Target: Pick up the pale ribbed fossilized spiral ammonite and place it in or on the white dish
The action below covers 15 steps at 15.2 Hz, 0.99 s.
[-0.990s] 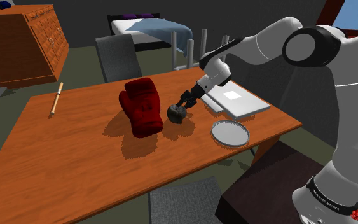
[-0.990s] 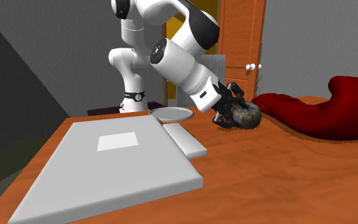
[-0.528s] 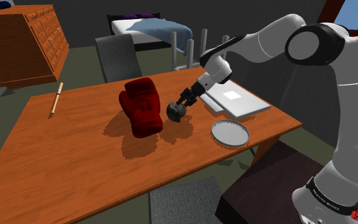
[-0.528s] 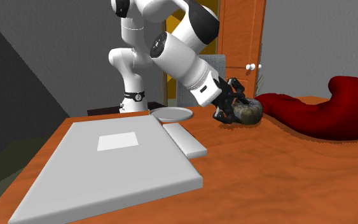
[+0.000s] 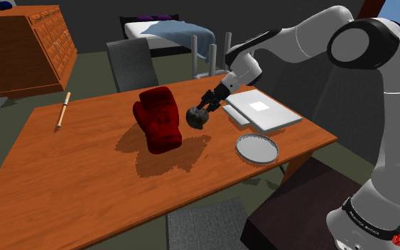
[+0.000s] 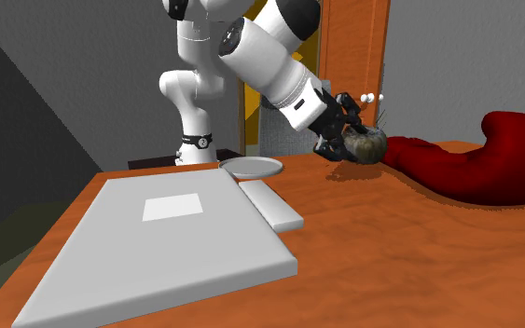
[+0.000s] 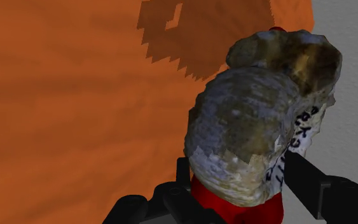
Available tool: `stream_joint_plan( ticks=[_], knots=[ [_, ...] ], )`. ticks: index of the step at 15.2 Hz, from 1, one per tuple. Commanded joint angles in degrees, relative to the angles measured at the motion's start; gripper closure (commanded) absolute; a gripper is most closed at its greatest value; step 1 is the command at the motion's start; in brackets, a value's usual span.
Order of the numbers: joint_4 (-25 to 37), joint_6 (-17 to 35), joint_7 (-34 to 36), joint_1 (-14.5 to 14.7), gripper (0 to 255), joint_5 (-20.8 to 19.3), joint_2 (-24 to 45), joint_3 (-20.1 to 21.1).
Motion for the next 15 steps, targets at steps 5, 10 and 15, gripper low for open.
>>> stream_joint_plan(
  ticks=[5,10,15],
  knots=[
    [-2.3,-1.5,0.6,-0.7,255,-0.3,-3.6,-0.3],
    [-13.8,-3.5,-4.6,-4.0,255,0.6,-11.8,-1.6],
    [-23.4,-6.4,-9.1,-7.1,255,0.0,-19.2,-3.7]
  ],
)
